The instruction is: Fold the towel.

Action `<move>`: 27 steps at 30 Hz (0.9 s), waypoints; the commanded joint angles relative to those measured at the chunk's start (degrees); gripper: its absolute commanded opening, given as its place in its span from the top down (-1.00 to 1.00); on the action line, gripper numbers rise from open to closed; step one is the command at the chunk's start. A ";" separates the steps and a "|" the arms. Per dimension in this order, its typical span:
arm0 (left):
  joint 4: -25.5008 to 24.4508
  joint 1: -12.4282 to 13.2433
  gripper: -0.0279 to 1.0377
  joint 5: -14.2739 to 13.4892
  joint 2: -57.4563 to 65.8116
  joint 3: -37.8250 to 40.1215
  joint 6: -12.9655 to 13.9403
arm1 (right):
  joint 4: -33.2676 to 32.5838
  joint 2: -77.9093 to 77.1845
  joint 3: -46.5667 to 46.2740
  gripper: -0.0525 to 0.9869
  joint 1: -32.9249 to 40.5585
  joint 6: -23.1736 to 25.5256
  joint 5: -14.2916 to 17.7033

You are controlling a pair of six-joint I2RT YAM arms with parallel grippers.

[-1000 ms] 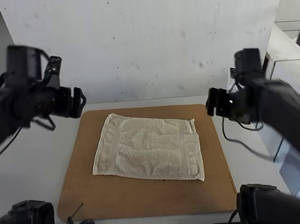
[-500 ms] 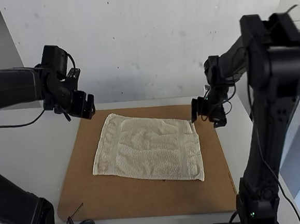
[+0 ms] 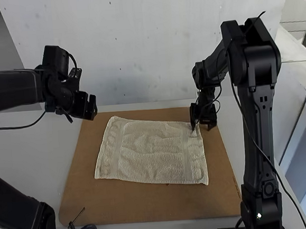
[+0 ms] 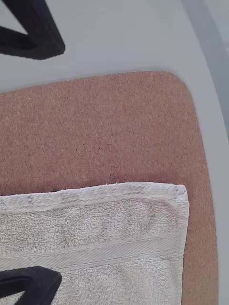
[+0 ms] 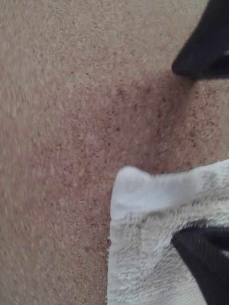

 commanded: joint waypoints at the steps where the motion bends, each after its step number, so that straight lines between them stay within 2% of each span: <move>1: 0.40 -0.34 -0.87 -0.63 3.51 3.49 0.32 | 0.42 4.81 0.60 0.34 2.30 0.00 0.96; 4: 1.02 -0.52 -0.87 -0.63 7.46 4.98 0.32 | -0.72 4.81 0.60 0.82 3.09 -0.26 2.37; 5: 1.28 -0.52 -0.87 -0.63 9.31 5.78 0.32 | -0.90 4.81 0.60 0.87 3.27 -0.26 2.46; 14: 1.55 -2.63 -0.87 -0.98 29.35 18.96 -0.03 | -1.60 4.02 -0.80 0.87 3.00 -0.26 2.46; 20: 0.67 -5.17 -0.87 -2.38 41.74 28.98 -0.73 | -1.60 2.44 -1.95 0.87 2.48 -0.52 2.37; 24: 0.32 -5.88 -0.87 -3.70 47.54 34.08 -0.65 | -1.69 2.09 -2.30 0.87 2.21 -0.79 2.28; 27: -0.83 -5.44 -0.85 -3.70 51.32 36.98 -0.65 | -1.60 1.12 -3.00 0.87 2.21 -0.88 2.19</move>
